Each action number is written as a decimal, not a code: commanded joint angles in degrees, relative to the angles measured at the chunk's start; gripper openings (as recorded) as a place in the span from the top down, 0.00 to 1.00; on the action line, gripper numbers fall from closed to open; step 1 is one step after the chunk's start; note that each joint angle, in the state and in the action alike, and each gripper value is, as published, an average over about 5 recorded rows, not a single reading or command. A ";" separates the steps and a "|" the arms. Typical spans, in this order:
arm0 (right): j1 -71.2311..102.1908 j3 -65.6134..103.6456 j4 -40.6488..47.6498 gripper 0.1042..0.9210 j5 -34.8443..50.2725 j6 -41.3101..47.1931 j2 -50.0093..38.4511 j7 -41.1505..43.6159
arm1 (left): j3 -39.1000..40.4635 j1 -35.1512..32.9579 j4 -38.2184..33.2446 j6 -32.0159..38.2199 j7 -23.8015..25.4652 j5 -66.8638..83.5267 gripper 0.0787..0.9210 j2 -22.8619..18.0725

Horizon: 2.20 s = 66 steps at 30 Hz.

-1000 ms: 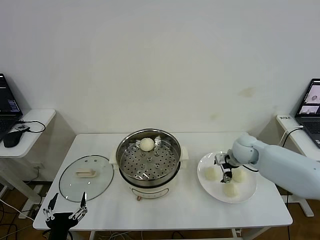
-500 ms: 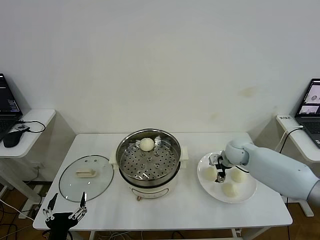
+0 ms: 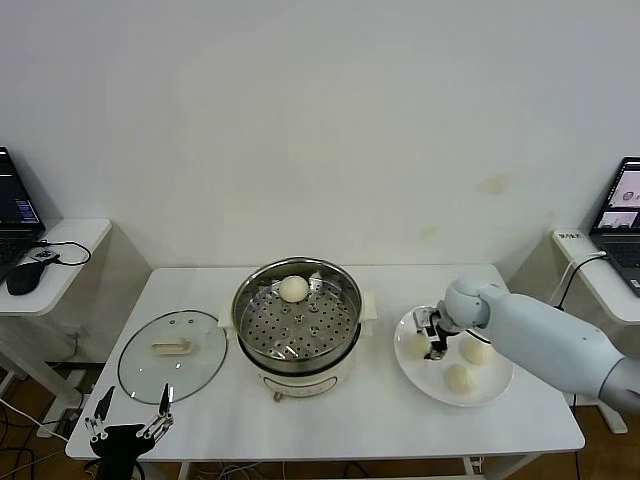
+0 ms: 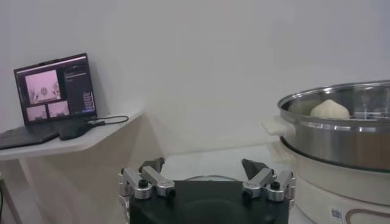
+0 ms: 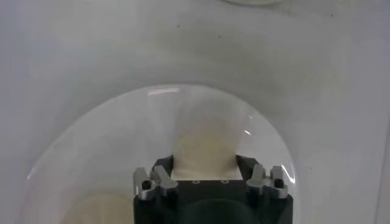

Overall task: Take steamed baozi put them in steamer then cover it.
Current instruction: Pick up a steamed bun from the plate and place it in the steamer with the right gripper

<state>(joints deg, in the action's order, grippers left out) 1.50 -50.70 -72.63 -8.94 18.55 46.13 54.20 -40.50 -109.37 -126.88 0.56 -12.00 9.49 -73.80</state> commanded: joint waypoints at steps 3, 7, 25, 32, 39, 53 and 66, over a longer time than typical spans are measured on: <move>-6.49 -0.85 -4.00 0.36 3.04 0.70 -2.98 2.20 | -0.21 0.12 -0.07 -0.12 0.05 0.20 0.12 0.29; -14.48 -3.77 -8.55 0.36 7.82 1.95 -6.45 3.29 | -0.20 0.25 -0.26 -0.18 0.08 0.37 0.12 0.45; -41.26 -18.29 -16.80 0.34 34.06 14.02 8.92 -4.53 | 0.35 0.73 -1.38 -0.23 0.04 0.58 0.12 0.98; -36.16 -17.59 -10.46 0.33 39.79 19.93 22.93 -9.83 | -0.40 0.50 -2.01 -0.24 -0.01 0.71 0.12 0.64; -30.97 -17.86 -4.40 0.33 41.51 23.02 31.34 -12.55 | -1.23 0.13 -2.29 -0.14 -0.11 0.68 0.12 0.11; -23.54 -17.98 3.51 0.33 38.46 23.02 38.88 -14.32 | -1.07 0.94 -1.95 -0.18 -0.04 0.66 0.12 0.01; -22.89 -18.00 6.13 0.28 35.36 23.07 39.33 -13.65 | -1.05 1.34 -1.63 -0.19 -0.02 0.80 0.12 0.13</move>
<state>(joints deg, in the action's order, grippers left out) -22.44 -68.61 -68.69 27.34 41.14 83.73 40.77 -41.68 -108.12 -128.64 0.41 -12.06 10.28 -73.67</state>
